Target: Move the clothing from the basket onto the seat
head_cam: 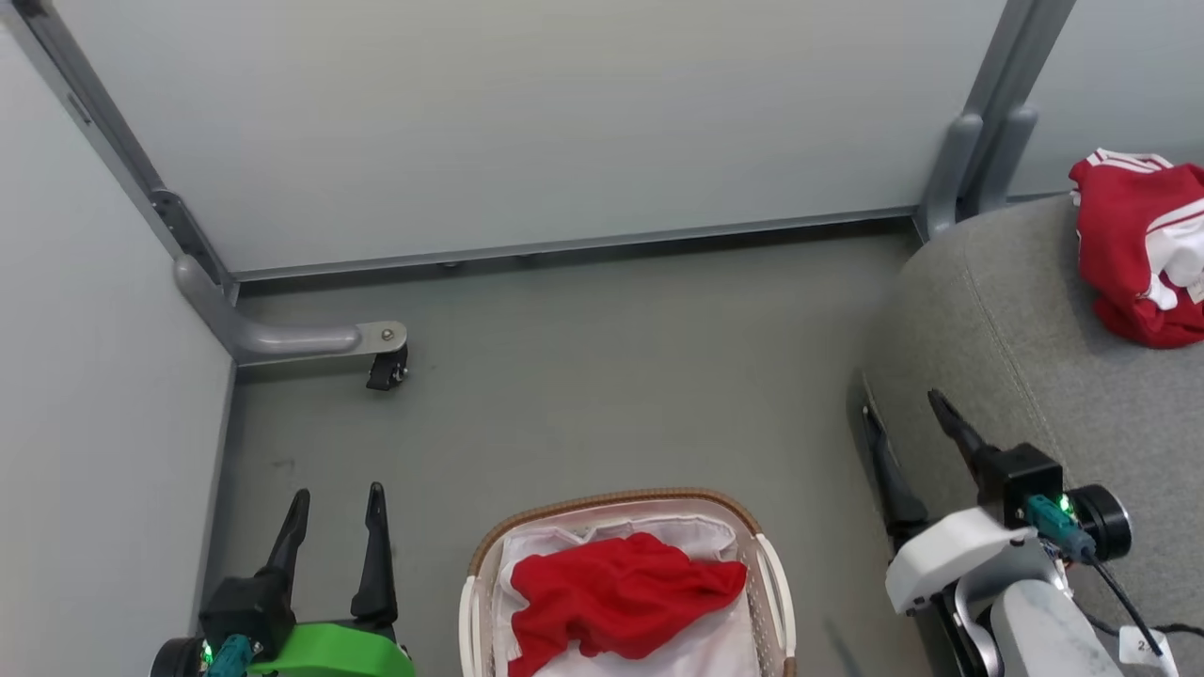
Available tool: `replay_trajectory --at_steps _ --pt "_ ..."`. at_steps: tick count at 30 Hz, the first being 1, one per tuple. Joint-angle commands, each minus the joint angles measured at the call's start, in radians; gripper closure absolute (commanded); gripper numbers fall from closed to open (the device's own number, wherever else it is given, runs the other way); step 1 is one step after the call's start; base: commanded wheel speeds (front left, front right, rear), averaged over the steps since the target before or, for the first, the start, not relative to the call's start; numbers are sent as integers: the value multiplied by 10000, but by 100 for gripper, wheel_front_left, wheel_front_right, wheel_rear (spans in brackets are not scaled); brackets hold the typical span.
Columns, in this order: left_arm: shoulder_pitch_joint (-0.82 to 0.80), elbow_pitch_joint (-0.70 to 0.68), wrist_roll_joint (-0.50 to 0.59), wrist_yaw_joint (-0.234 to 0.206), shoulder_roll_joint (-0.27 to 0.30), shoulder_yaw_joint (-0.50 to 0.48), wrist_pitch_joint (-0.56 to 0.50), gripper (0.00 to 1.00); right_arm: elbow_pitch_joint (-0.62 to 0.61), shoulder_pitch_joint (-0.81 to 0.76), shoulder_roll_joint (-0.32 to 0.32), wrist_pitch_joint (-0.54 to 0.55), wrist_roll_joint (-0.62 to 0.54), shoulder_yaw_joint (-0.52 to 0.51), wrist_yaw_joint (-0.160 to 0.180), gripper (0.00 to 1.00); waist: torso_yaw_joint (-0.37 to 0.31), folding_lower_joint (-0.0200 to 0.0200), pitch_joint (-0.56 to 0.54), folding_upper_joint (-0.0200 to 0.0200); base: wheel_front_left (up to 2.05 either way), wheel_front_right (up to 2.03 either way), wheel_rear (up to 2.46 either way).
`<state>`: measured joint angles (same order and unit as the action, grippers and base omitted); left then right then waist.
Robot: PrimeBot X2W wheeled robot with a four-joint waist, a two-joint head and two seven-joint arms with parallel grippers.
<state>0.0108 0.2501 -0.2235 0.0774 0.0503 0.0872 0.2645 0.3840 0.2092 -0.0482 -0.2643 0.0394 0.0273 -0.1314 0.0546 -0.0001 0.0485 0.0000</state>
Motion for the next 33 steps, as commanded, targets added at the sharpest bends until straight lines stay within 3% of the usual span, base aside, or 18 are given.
replay_trajectory --at_steps 1,9,33 --pt "207 -72 -49 -47 6 -58 -2 0 -108 -282 -48 -4 172 15 14 0 300 1 -367 0 0 0 0" --pt "486 -81 -215 -72 4 -68 -2 0 -235 -923 -42 -3 386 4 14 0 248 1 -466 0 0 0 0" --pt "369 -4 -84 42 6 10 -2 0 -347 -842 -40 -3 654 10 14 0 136 1 -445 0 0 0 0"
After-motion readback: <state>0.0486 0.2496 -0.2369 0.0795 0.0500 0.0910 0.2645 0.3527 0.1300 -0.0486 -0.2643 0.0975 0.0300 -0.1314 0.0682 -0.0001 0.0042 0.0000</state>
